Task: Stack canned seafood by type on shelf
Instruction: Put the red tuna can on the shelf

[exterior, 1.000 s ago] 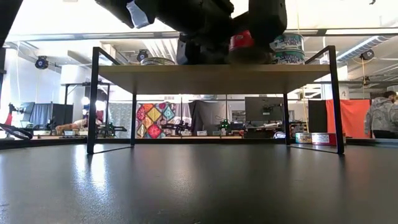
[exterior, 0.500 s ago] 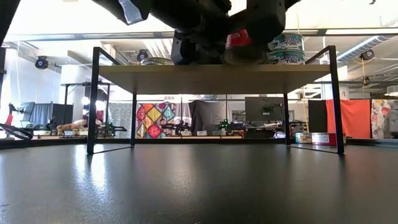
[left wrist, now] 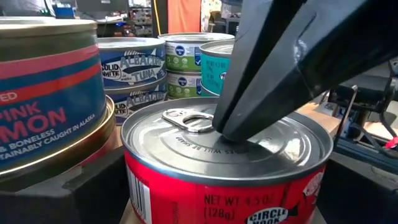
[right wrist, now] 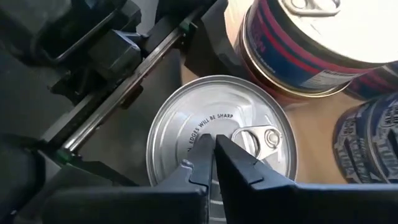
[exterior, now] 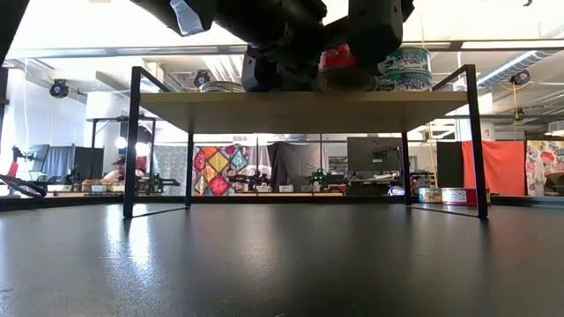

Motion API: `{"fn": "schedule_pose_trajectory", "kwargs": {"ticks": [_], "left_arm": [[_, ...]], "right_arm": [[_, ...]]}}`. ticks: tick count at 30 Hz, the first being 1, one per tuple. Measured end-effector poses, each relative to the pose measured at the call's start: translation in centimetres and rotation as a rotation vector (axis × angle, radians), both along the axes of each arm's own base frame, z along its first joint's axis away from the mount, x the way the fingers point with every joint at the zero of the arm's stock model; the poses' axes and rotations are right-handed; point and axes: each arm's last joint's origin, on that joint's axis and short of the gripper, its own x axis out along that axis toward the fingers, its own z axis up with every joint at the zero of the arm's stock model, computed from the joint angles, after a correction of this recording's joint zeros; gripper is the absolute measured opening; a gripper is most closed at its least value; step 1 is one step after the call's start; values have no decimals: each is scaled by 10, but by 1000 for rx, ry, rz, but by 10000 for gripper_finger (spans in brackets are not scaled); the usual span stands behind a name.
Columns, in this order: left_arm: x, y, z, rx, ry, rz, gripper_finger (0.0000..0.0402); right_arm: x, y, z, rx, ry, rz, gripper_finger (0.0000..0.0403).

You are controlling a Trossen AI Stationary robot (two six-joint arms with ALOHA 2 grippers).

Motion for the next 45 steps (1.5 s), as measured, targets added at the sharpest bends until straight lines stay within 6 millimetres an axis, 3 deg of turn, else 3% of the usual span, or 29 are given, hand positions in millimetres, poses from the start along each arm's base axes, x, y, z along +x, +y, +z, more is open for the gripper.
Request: {"fn": "schedule_pose_trajectory", "kwargs": {"ticks": [9, 21, 31, 45], "left_arm": [[2, -3, 2, 2, 38, -8, 400], [5, -9, 16, -118, 165, 28, 400], [0, -24, 16, -132, 147, 7, 400], [1, -21, 16, -150, 165, -15, 400]], "right_arm": [[1, -7, -9, -13, 64, 0, 12], [0, -9, -12, -24, 86, 0, 12], [0, -12, -13, -21, 93, -11, 12], [-3, -14, -4, 19, 36, -5, 12]]}}
